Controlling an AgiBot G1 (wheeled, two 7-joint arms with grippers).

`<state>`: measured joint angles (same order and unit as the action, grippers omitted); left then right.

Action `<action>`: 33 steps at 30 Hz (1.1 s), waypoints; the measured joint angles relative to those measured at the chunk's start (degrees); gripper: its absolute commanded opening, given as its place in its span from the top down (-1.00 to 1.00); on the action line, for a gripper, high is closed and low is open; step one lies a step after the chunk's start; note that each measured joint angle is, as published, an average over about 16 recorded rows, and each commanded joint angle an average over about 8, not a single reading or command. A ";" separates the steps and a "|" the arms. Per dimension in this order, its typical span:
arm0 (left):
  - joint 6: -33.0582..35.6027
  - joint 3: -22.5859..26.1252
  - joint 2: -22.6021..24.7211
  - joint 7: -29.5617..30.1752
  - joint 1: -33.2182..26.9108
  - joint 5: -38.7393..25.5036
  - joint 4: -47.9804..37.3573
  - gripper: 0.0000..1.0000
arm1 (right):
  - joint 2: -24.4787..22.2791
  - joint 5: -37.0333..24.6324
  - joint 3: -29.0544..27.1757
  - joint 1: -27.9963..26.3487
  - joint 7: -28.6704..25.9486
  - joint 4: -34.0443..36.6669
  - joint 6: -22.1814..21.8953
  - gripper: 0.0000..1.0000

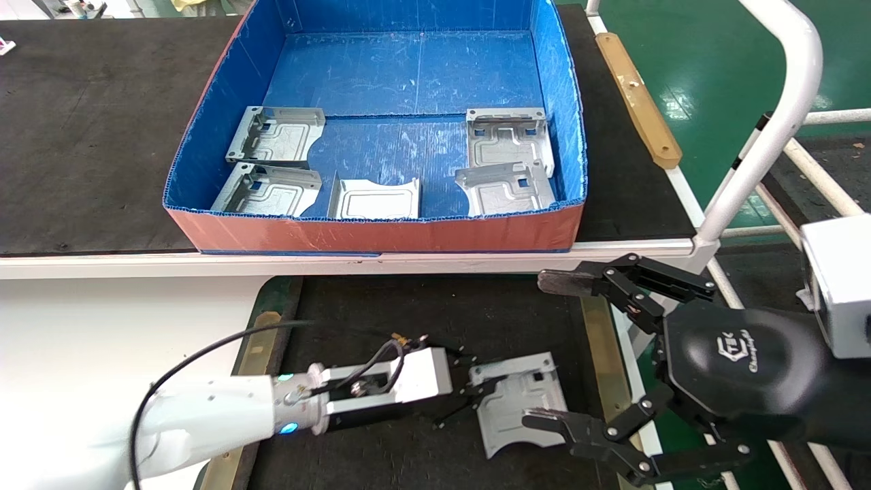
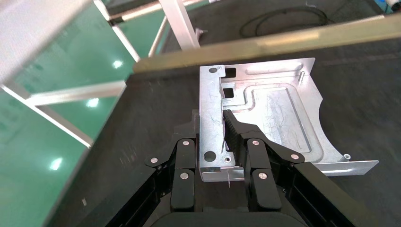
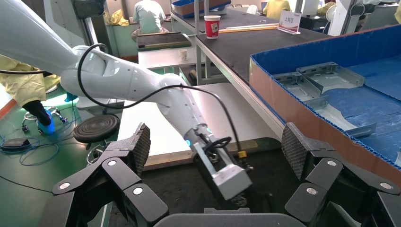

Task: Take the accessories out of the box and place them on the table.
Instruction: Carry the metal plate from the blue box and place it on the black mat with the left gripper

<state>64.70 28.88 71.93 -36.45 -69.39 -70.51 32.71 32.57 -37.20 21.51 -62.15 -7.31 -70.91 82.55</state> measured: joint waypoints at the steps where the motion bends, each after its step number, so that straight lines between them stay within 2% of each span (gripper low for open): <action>1: -0.03 0.00 0.65 -0.60 -0.57 0.04 -1.15 1.00 | 0.00 0.00 0.00 0.00 0.00 0.00 0.00 -1.00; 15: -0.20 1.39 5.69 -8.19 -5.88 2.13 -13.39 1.00 | 0.00 0.00 0.00 0.00 0.00 0.00 0.00 -1.00; 33: -3.04 6.88 6.25 -10.47 -8.00 7.45 -16.56 1.00 | 0.00 0.00 0.00 0.00 0.00 0.00 0.00 -1.00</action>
<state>61.66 35.76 78.18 -46.91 -77.40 -63.06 16.15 32.57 -37.20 21.51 -62.16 -7.31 -70.91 82.55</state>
